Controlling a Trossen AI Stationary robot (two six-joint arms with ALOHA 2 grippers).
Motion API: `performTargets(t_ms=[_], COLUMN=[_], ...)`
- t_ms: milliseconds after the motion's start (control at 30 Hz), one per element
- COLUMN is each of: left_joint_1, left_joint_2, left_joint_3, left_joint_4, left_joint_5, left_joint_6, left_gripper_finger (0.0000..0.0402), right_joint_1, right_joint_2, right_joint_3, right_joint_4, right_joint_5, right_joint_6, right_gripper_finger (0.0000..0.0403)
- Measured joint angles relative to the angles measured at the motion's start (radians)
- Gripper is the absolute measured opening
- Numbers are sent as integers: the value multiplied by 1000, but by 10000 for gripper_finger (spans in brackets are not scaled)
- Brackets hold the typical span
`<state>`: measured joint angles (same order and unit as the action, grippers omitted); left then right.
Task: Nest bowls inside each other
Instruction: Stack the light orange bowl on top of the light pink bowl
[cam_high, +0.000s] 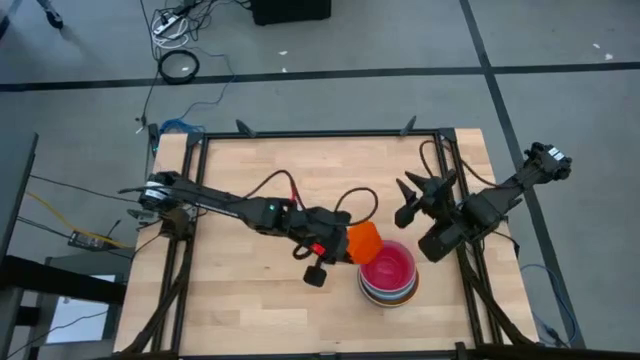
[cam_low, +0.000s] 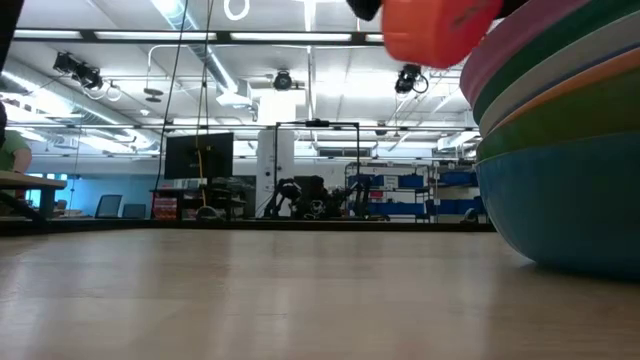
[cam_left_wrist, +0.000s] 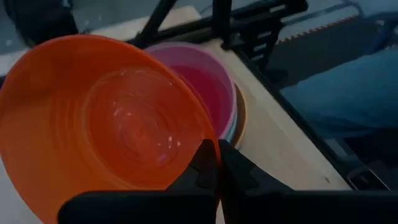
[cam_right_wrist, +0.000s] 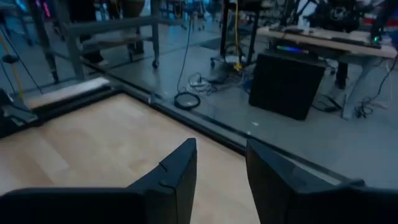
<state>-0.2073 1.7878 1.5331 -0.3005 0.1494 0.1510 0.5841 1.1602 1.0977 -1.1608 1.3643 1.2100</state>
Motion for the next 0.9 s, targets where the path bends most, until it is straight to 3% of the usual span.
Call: performTargets(t_ms=[333,733,900], left_joint_1=[11,29,30], left_joint_2=[119,193,201], left_joint_3=[23,23,23], left_joint_4=[236,306,368], left_joint_5=[123,125,93], left_joint_6=[5,-36,-61], left_gripper_finger=[2,3,41], right_joint_1=[-35,-37,-37], right_joint_2=[-41,-42,-42], right_joint_3=[0,0,0], right_joint_4=[18,24,23], right_joint_5=[-63,-101,-127], right_joint_6=[-70,-89,-95], right_gripper_finger=[126,125,126])
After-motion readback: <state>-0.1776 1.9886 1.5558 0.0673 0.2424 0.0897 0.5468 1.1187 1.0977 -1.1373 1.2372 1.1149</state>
